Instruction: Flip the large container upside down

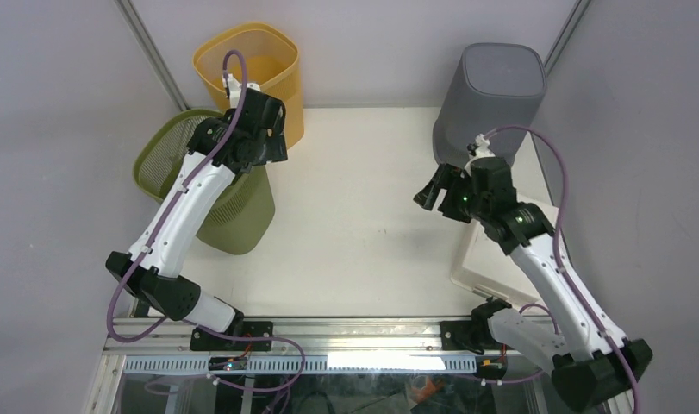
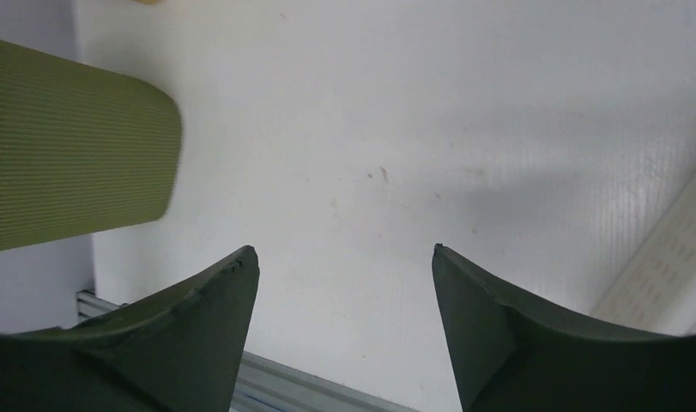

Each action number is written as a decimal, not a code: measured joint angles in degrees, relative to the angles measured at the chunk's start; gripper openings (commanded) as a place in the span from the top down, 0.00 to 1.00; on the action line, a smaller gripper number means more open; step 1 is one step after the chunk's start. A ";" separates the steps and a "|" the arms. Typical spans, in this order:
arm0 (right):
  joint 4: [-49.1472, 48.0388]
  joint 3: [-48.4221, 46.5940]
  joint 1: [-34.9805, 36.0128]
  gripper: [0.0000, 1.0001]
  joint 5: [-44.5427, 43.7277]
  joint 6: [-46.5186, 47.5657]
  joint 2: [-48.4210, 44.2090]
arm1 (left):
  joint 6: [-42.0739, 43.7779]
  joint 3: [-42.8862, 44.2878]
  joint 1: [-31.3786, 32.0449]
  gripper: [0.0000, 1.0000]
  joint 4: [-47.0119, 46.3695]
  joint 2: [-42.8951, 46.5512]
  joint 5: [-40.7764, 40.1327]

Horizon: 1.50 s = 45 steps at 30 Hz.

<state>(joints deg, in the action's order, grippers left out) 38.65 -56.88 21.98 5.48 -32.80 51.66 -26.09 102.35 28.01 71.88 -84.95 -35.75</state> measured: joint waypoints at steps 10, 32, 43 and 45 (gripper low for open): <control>12.17 6.51 -0.22 0.20 -12.72 -3.04 10.86 | 0.68 -2.97 0.00 0.45 -1.70 -1.38 6.40; 22.67 1.95 -4.52 0.20 -27.54 -10.40 16.33 | 2.14 -3.26 2.05 0.25 -7.54 -3.23 19.80; 11.06 3.23 -4.48 0.21 -14.82 -4.98 -0.59 | 4.07 -2.97 1.95 0.91 -4.70 -3.26 13.68; 10.88 3.28 -4.50 0.21 -14.14 -4.85 0.26 | 4.85 -2.14 2.01 1.00 -4.13 -3.48 14.01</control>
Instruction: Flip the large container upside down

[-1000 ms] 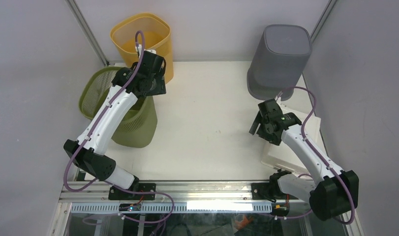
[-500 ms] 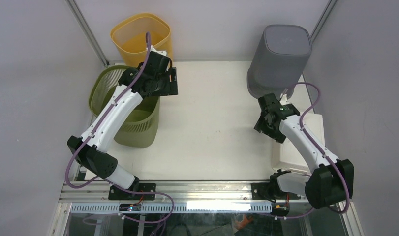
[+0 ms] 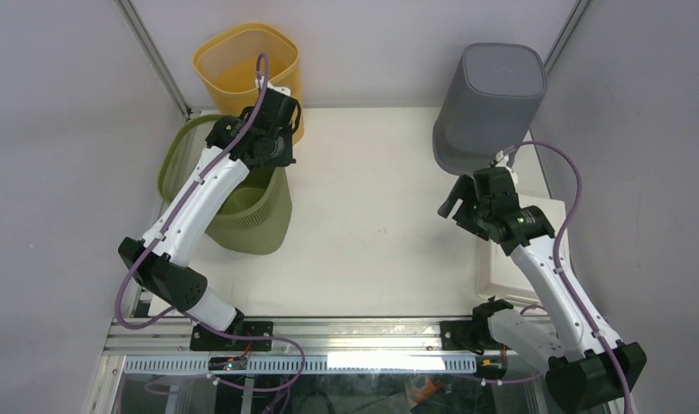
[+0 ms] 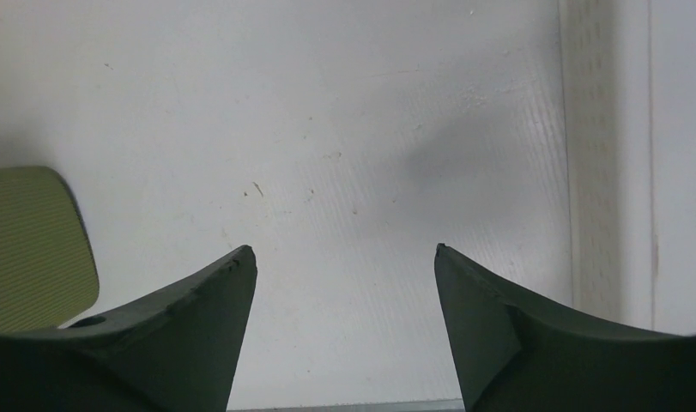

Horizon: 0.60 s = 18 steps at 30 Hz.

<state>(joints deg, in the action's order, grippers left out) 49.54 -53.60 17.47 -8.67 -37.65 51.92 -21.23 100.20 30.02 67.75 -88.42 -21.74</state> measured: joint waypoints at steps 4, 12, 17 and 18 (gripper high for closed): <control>0.04 1.09 0.02 0.21 1.40 0.02 2.69 | 0.07 3.21 -0.04 1.00 1.36 -0.83 0.92; -0.35 0.72 0.00 0.17 2.91 2.05 2.67 | -3.61 11.93 2.80 1.00 -0.94 -0.98 16.09; -0.81 -4.46 -1.84 0.16 5.99 6.38 2.67 | -9.53 7.41 5.33 1.00 -13.79 0.85 28.44; -1.25 -5.68 -2.60 0.15 7.15 7.21 2.54 | -11.45 5.03 5.64 1.00 -17.33 1.36 31.34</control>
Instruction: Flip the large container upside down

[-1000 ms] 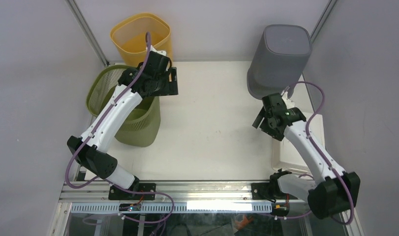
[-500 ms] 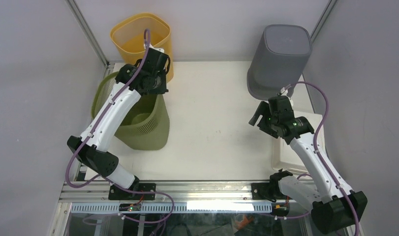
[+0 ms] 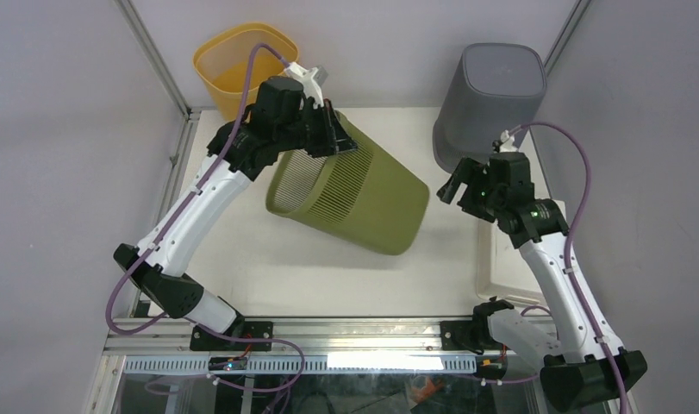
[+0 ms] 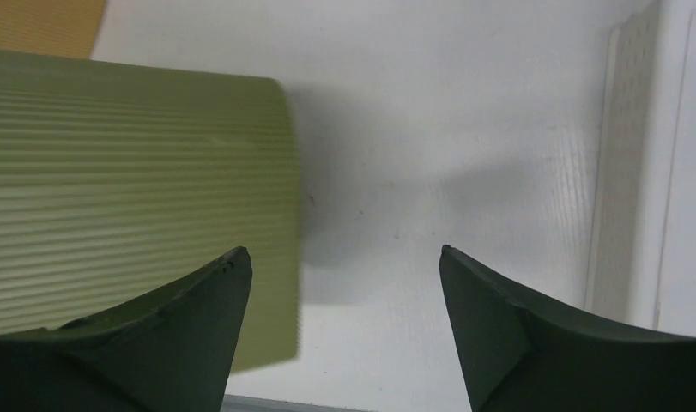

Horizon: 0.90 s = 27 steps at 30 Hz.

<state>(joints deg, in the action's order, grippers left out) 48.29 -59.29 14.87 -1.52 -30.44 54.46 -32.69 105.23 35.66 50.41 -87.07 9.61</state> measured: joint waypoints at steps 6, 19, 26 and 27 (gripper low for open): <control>-1.57 -5.57 -4.94 0.07 8.48 2.54 -1.57 | -8.87 -10.01 0.35 1.00 -15.39 0.33 10.23; -6.60 0.44 -11.69 0.06 24.00 -1.86 -4.42 | -15.56 -23.39 -0.90 1.00 -37.24 -2.25 15.02; -0.74 -3.65 -11.91 0.06 14.29 1.66 -5.44 | -13.92 -23.98 -1.14 0.68 -38.01 -6.56 14.01; 0.15 -4.33 -11.91 0.06 11.91 2.49 -5.88 | -12.70 -23.98 -1.14 0.63 -36.96 -7.17 12.87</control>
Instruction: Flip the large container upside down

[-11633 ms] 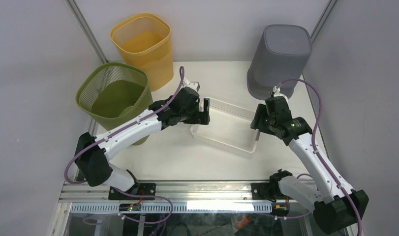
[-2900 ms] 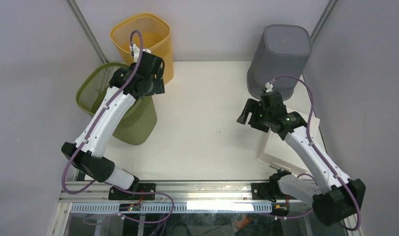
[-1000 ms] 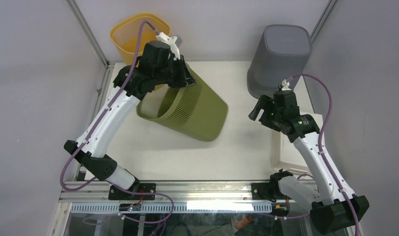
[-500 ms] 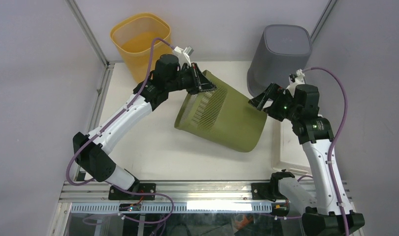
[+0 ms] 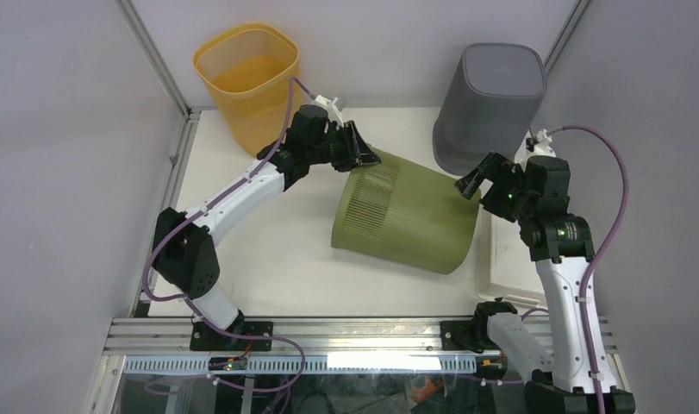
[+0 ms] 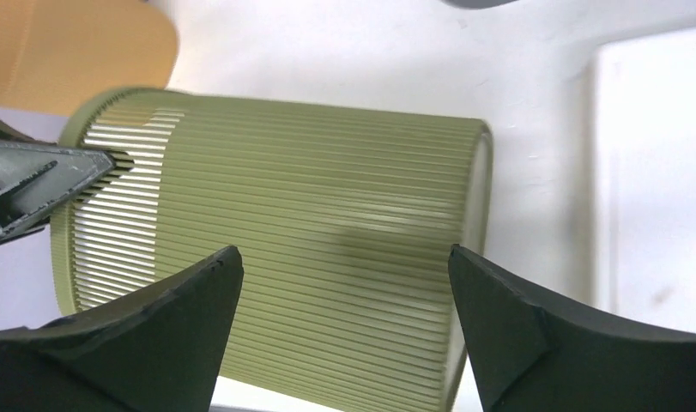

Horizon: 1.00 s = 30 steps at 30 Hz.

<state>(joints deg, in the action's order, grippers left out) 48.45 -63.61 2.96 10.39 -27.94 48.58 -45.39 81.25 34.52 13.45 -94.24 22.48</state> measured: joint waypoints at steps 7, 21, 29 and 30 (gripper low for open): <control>4.00 0.07 0.07 0.06 -7.28 2.91 -3.04 | 6.97 1.92 -0.04 0.12 6.91 -3.50 -5.07; 5.38 8.90 0.07 0.07 -0.90 -0.72 -6.56 | 16.65 12.04 0.35 0.01 23.63 -1.92 -16.52; 2.40 11.06 0.09 0.15 4.09 -3.34 -6.78 | 19.50 9.05 0.37 0.03 29.20 4.94 -21.70; 2.10 11.28 0.09 0.17 4.55 -3.65 -6.75 | 19.63 8.66 0.37 0.03 29.94 5.46 -22.56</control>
<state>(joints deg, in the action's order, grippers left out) 50.54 -52.34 3.05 14.94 -31.59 41.82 -25.76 89.91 34.89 43.40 -88.77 -0.08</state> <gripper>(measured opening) 0.872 0.971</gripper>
